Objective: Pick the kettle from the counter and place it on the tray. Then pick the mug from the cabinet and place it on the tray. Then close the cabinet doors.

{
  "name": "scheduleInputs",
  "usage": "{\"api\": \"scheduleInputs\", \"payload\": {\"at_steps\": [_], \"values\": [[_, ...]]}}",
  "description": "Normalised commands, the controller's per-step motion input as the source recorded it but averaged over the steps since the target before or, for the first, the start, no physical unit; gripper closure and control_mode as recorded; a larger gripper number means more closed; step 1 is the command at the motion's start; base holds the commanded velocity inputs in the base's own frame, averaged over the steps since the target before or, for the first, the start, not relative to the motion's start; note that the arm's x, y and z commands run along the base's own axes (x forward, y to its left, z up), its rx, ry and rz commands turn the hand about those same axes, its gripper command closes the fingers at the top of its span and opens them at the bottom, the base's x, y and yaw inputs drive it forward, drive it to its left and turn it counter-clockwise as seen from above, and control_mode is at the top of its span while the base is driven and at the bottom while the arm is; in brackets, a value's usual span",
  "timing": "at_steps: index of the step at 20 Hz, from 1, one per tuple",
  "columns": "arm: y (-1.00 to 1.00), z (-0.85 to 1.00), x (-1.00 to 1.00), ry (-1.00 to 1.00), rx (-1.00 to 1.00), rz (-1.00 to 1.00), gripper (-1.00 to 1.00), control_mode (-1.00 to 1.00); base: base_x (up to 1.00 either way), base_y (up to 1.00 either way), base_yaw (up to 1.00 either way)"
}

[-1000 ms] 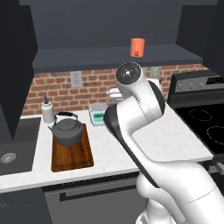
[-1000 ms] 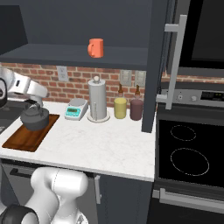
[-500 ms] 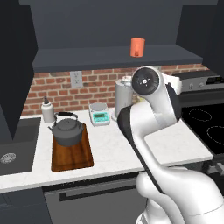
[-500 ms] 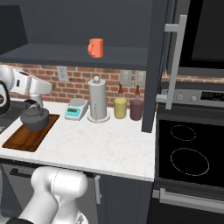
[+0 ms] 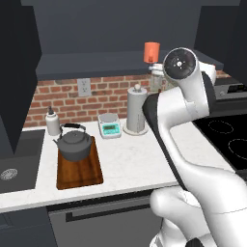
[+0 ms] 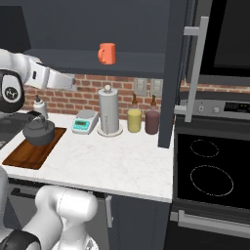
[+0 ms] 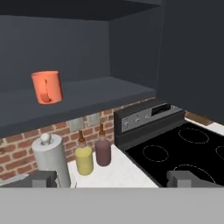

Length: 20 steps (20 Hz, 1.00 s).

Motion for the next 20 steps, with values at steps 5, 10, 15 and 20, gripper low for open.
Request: {"api": "scheduleInputs", "payload": {"at_steps": [5, 10, 15, 20], "values": [[-0.06, 0.40, 0.34, 0.08, 0.01, 0.00, -1.00, -1.00, 0.00, 0.00, 0.00], [-0.05, 0.11, 0.32, 0.01, 0.00, 0.09, -1.00, -1.00, 0.00, 0.00, 0.00], [-0.02, -0.02, 0.45, 0.00, 0.01, 0.13, -1.00, -1.00, 0.00, 0.00, 0.00], [0.00, -0.22, 0.43, 0.00, 0.03, 0.15, -1.00, -1.00, 0.00, 0.00, 0.00]]}}
